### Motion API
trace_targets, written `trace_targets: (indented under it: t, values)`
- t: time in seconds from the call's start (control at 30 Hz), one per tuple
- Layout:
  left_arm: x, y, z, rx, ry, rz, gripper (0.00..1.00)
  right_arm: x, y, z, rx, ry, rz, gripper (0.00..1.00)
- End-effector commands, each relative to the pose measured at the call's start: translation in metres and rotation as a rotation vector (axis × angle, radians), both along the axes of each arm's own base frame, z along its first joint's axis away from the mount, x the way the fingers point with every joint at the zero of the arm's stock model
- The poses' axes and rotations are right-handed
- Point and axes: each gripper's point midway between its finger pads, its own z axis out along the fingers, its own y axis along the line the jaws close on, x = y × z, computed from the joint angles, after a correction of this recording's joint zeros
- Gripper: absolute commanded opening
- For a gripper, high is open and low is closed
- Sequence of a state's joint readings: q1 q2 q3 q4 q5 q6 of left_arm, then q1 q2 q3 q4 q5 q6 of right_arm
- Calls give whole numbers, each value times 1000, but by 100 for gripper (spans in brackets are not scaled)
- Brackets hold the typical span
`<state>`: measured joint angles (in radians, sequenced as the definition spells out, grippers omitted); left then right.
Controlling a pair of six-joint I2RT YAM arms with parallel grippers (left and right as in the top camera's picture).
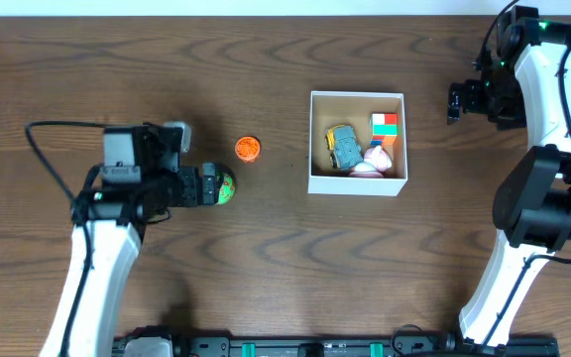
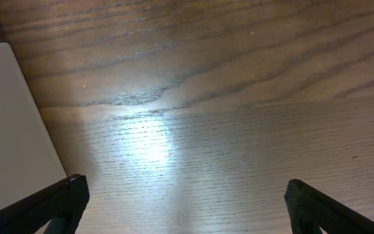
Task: Pack container
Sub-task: 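Move the left gripper forward over the green numbered ball, then lower the left gripper and close it on the green ball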
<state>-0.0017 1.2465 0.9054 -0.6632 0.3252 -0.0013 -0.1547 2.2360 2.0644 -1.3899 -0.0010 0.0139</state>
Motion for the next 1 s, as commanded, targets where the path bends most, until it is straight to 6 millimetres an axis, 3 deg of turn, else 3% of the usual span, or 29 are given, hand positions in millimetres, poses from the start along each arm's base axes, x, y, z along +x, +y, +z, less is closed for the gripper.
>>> trace_targets:
  t: [0.0,0.2,0.47,0.6,0.97]
  values:
    - [6,21,-1,83,25,105,98,0,2,-2,1,6,16,99]
    - [16,18,-13,83,36,98,98,0,2,-2,1,6,17,99]
    - [18,-8,-47,167,112,0,98,0,2,-2,1,6,16,99]
    - [17,-5,-59,266,135,18,98,0,2,-2,1,6,16,99]
    - [14,-4,-80,267,206,60,98,-1,2,-2,1,6,16,99]
